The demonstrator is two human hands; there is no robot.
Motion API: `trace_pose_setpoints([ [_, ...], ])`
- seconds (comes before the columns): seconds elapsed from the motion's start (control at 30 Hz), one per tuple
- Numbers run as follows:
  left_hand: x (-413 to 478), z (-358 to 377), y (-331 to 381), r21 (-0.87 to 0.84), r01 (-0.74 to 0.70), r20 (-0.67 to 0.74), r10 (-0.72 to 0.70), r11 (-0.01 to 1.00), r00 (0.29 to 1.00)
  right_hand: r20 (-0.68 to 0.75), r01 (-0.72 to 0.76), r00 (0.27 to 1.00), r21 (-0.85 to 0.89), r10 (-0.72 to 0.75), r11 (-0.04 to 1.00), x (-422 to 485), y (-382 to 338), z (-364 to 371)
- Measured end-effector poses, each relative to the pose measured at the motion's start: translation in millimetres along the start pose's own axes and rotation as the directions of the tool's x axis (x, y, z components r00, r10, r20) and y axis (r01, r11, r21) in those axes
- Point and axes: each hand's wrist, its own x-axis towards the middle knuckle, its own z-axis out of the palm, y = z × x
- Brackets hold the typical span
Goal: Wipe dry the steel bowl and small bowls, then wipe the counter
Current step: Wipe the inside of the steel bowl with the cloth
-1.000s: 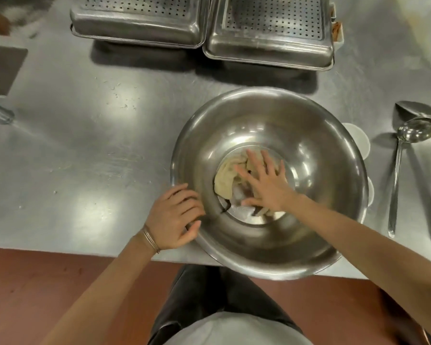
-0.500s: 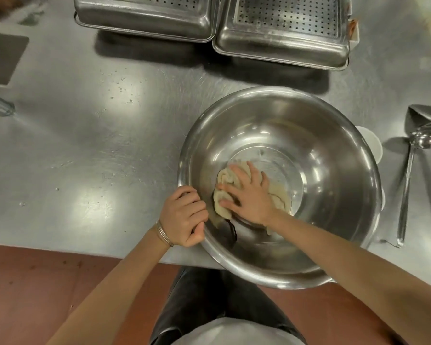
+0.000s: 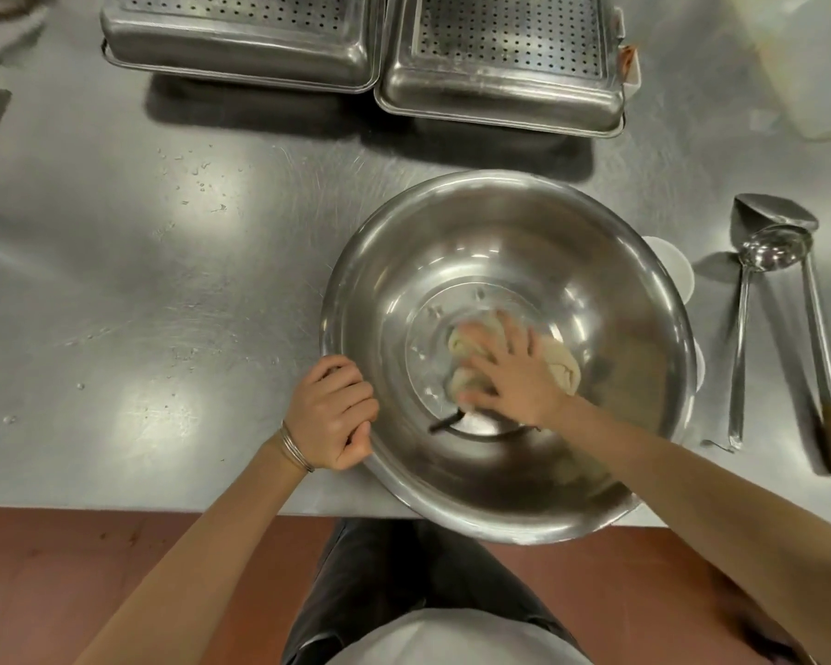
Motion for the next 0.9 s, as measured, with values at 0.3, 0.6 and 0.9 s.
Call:
trace_pose_setpoints([
  [0.3, 0.3, -1.0, -4.9, 0.008, -0.008, -0.014, 0.009, 1.000, 1.000, 0.247, -0.393, 0.908, 0.211, 0.340, 0.895, -25.6, -26.4, -8.8],
  [0.6, -5.5, 0.6, -4.0, 0.043, 0.000, -0.009, 0.000, 0.999, 1.000, 0.075, -0.234, 0.972, 0.336, 0.222, 0.912, -22.3, -32.8, -6.8],
  [0.9, -3.1, -1.9, -3.0, 0.072, 0.001, 0.008, -0.001, 0.997, 1.000, 0.090, -0.261, 0.964, 0.181, 0.249, 0.948, -27.5, -12.9, 3.6],
])
